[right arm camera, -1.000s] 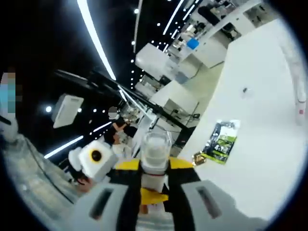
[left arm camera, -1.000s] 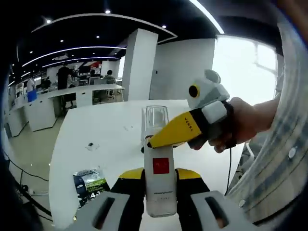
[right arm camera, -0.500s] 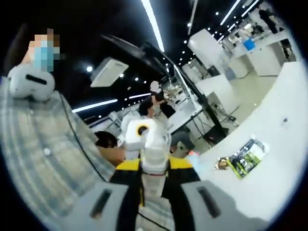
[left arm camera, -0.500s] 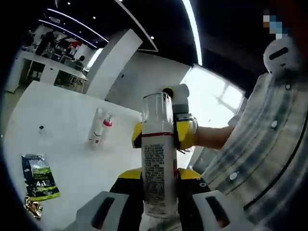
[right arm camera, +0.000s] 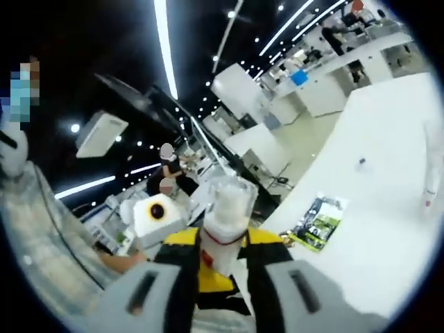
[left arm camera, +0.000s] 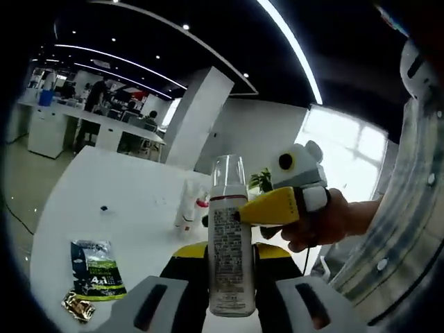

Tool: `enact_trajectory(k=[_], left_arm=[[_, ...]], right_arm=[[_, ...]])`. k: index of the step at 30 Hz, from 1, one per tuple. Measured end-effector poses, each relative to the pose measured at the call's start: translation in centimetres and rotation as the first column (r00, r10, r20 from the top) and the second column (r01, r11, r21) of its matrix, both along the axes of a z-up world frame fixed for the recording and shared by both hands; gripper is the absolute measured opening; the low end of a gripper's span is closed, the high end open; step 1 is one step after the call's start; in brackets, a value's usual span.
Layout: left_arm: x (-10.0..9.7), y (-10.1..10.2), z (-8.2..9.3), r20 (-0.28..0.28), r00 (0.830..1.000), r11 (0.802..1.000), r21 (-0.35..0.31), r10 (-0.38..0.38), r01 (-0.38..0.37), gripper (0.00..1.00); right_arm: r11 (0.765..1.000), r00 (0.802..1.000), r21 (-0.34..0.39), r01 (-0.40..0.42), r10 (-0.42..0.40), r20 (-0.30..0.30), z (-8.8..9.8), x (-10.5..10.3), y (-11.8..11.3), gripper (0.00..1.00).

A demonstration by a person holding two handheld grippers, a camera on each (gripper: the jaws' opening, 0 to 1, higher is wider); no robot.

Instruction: Arrange the skincare products in the storage area until every visible bottle or jar stands upright without overlapping.

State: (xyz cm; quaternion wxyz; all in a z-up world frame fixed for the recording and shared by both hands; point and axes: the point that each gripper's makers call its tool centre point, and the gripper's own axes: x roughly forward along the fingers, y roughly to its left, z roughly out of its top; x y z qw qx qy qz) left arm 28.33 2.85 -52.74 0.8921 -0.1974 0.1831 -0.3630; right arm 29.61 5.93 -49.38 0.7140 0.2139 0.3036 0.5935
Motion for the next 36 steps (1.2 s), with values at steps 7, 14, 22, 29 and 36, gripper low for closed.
enact_trajectory(k=[7,14,22,29,36], left_arm=[[-0.4,-0.7,-0.5,0.005,1.000,1.000,0.020,-0.013,0.012,0.22],[-0.6,-1.6,-2.9,-0.054,0.998,0.995,0.092,-0.031,0.036,0.24],[-0.7,0.1,-4.6,-0.073,0.994,0.986,0.151,0.078,-0.067,0.32],[-0.9,1.0,-5.5,-0.101,0.986,0.982,0.146,0.134,-0.118,0.34],[0.7,1.8,-5.6,-0.113,0.981,0.978,0.151,0.160,-0.142,0.35]], right_arm=[[0.999,1.000,-0.032,-0.006,0.005,-0.017,-0.5,-0.6,-0.5,0.22],[0.986,0.985,-0.156,-0.052,0.076,0.154,-1.8,-1.6,-0.5,0.20],[0.979,0.980,-0.199,-0.051,0.087,0.180,-2.6,-0.1,-1.0,0.21],[0.985,0.988,-0.172,-0.030,0.055,0.142,-2.6,2.8,-1.4,0.21],[0.986,0.985,-0.154,0.059,-0.033,0.171,-2.3,5.3,-2.5,0.21]])
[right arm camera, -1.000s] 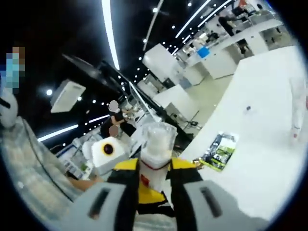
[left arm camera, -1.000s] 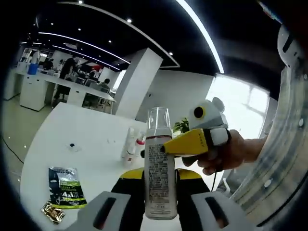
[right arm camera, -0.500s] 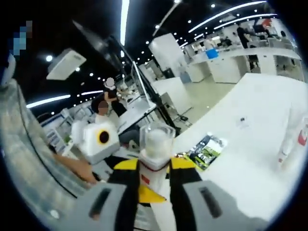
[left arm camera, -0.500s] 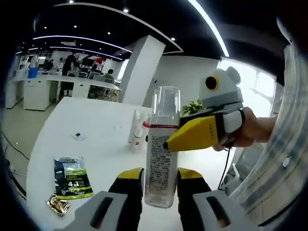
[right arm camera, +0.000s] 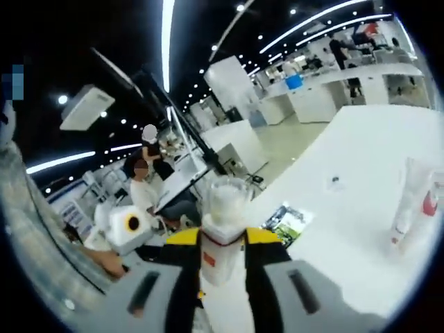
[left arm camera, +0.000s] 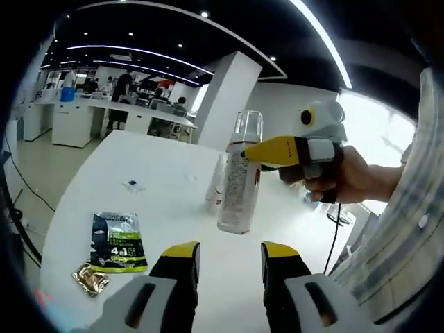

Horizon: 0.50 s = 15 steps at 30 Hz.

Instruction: Arrange the skincare products in the storage area until every visible bottle or jar stands upright without overlapping.

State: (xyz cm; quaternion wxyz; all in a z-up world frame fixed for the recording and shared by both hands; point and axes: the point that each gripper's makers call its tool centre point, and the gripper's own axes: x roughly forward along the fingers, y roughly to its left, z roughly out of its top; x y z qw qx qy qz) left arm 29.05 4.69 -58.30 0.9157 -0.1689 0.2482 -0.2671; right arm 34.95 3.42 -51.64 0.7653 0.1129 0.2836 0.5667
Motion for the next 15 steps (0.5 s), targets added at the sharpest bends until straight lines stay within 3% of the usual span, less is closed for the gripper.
enact_trajectory(k=[4,9,15], left_arm=[[0.8,0.0,0.0,-0.005,1.000,1.000,0.019,-0.007,0.007,0.35],[1.6,-0.7,-0.4,-0.034,0.998,0.998,0.048,-0.046,0.047,0.35],[1.0,-2.5,-1.3,-0.078,0.989,0.989,0.068,-0.127,0.132,0.35]], right_arm=[[0.999,0.999,-0.004,0.052,-0.052,0.012,-0.6,0.5,-1.7,0.21],[0.987,0.988,-0.057,0.154,-0.152,0.030,-3.4,1.0,-6.2,0.21],[0.945,0.951,-0.109,0.309,-0.304,0.064,-6.3,2.5,-11.6,0.21]])
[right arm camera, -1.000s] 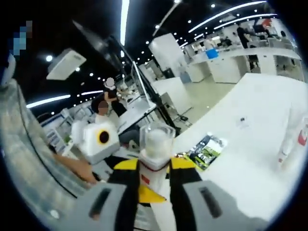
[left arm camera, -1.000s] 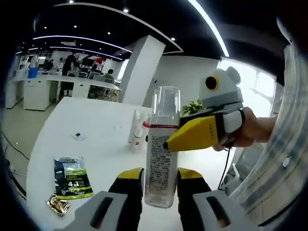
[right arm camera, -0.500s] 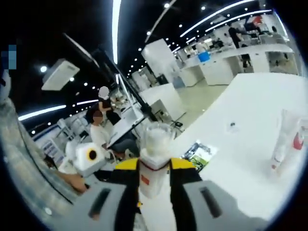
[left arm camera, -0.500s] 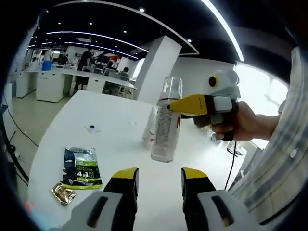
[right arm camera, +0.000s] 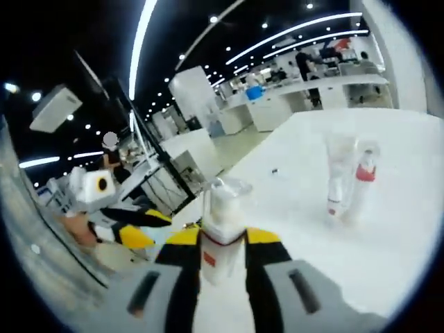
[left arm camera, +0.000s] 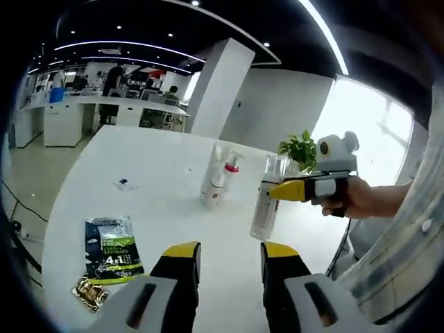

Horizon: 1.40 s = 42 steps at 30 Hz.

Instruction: Arrange the skincare products in the storage area until every visible bottle or jar stands upright without overlapping.

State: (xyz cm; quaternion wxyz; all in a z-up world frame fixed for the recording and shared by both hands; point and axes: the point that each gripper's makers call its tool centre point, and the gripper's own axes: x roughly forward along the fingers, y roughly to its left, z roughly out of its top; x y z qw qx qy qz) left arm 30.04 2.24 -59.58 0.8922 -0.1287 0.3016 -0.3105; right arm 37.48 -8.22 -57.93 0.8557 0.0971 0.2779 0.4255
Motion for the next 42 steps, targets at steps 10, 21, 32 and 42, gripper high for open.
enact_trajectory(k=[10,21,32,42], left_arm=[[1.9,-2.9,0.1,-0.018,0.995,0.995,-0.001,-0.099,0.099,0.34],[5.3,-3.4,0.4,-0.007,0.995,0.995,-0.011,-0.102,0.102,0.32],[5.7,-1.6,-0.4,-0.042,0.999,0.999,-0.042,-0.023,0.021,0.31],[6.1,-1.6,-0.7,-0.059,0.998,0.999,-0.034,-0.034,0.032,0.31]], right_arm=[[0.980,0.973,-0.058,0.188,-0.178,0.147,-0.7,3.5,-6.2,0.21],[0.958,0.940,-0.178,0.223,-0.162,0.301,-2.7,8.3,-8.0,0.21],[0.953,0.929,-0.225,0.202,-0.113,0.354,-5.4,12.3,-6.4,0.21],[0.941,0.919,-0.276,0.198,-0.080,0.386,-7.7,13.5,-6.5,0.21]])
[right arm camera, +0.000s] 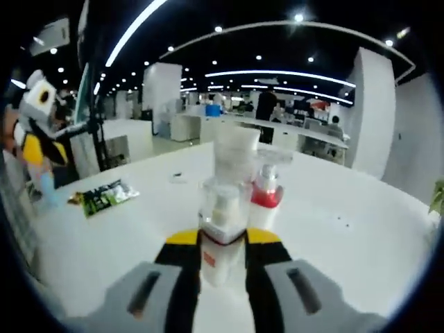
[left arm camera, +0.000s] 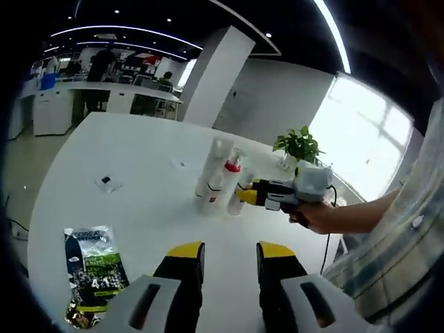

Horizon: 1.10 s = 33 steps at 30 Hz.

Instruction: Arrange the skincare products in the storage area until every visible bottle or jar stands upright without overlapping.

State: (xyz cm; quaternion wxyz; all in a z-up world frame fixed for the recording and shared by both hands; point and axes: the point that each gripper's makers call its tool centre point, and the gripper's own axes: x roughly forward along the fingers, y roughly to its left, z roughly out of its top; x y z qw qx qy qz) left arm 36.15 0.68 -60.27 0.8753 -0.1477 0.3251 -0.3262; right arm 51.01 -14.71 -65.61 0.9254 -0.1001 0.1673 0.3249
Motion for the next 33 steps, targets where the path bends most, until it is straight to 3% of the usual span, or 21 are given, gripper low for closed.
enact_trajectory(k=[4,16,20,24,27,31,33], left_arm=[[0.5,-0.1,0.0,-0.005,1.000,1.000,0.010,-0.010,0.010,0.31],[1.2,0.0,-0.4,-0.024,1.000,1.000,0.013,0.019,-0.019,0.30],[1.3,0.0,-0.6,-0.030,0.999,1.000,0.024,0.010,-0.009,0.30],[1.6,0.1,-0.6,-0.032,0.999,1.000,0.029,0.002,-0.001,0.30],[1.8,0.1,-0.6,-0.033,0.999,0.999,0.035,0.002,0.000,0.30],[1.8,0.1,-0.6,-0.037,0.999,0.999,0.033,0.006,-0.004,0.30],[1.7,0.1,-0.7,-0.040,0.999,0.999,0.037,0.001,0.001,0.30]], right_arm=[[1.000,1.000,0.015,0.018,-0.017,-0.009,-0.7,0.5,-0.2,0.21],[0.999,1.000,0.017,-0.029,0.030,-0.009,-2.5,0.2,-0.3,0.21],[0.999,0.999,-0.011,-0.031,0.032,0.033,-2.8,0.5,-0.4,0.21],[0.999,0.997,0.011,-0.049,0.048,0.064,-2.9,0.4,-0.2,0.22],[0.998,0.998,0.037,-0.049,0.047,0.049,-3.0,0.5,-0.3,0.22],[0.998,0.998,-0.006,-0.060,0.060,0.033,-3.5,0.4,-0.2,0.22],[0.999,0.998,0.006,-0.054,0.054,0.012,-3.5,0.4,-0.1,0.22]])
